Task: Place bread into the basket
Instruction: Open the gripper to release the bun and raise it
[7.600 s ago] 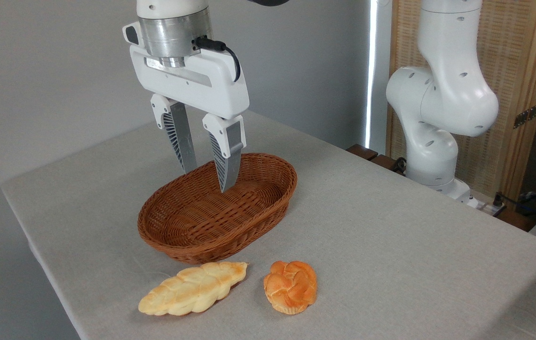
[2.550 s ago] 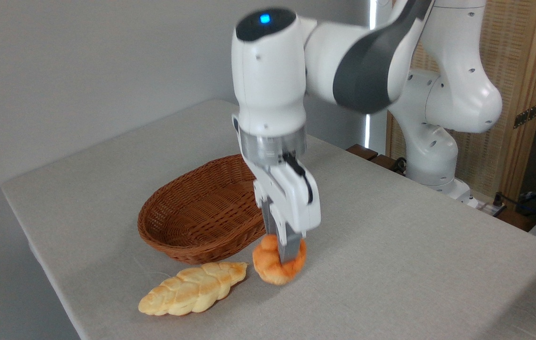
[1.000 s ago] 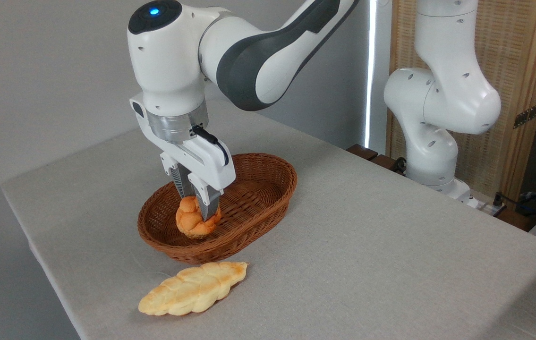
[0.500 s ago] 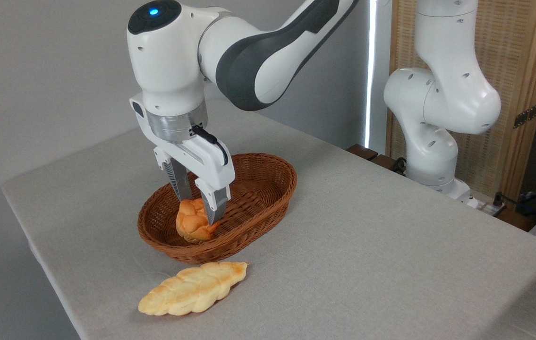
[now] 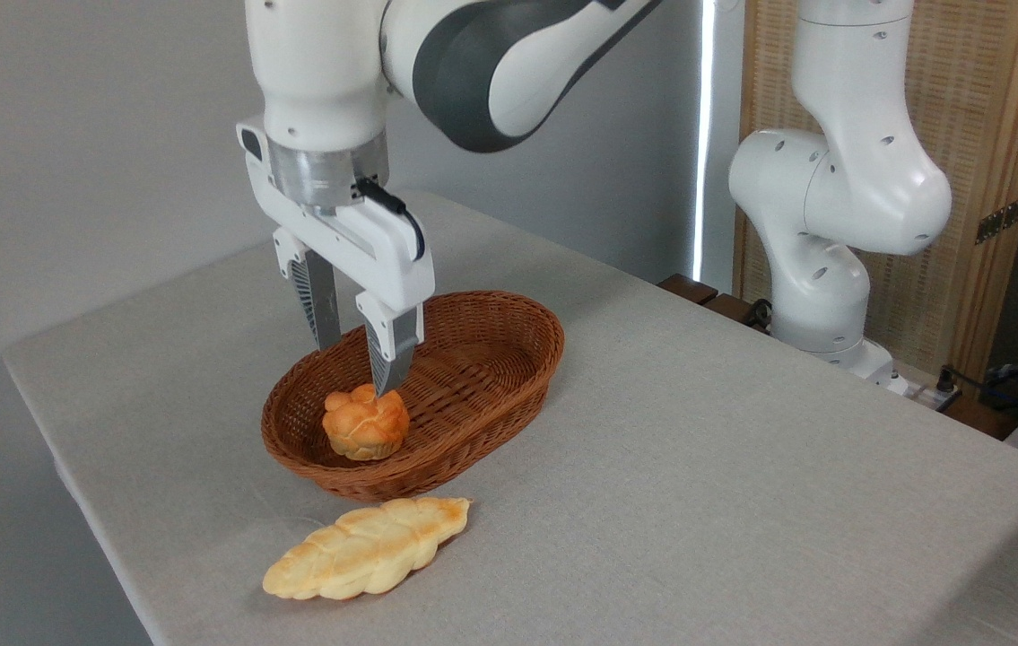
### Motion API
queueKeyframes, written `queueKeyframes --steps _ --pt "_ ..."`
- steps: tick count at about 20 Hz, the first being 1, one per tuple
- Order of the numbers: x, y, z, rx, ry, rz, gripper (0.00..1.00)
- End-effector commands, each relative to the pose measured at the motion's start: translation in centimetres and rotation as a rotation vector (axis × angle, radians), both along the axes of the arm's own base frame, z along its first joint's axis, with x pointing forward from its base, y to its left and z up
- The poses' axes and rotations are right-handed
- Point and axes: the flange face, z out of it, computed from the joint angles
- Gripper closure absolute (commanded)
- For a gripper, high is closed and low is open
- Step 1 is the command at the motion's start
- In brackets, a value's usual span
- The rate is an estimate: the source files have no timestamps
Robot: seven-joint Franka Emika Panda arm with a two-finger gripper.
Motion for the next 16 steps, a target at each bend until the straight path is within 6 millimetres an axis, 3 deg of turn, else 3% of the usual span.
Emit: queueKeyframes --steps 1,3,7,16 --pt "0.3 1.7 2.6 -0.005 -0.045 0.028 0.00" --pt "-0.5 3.9 3.9 0.043 -0.044 0.034 0.00" --pt "-1.1 6.4 7.5 0.136 0.001 0.015 0.00" --pt "-1.3 8.6 9.0 0.223 0.001 0.072 0.00"
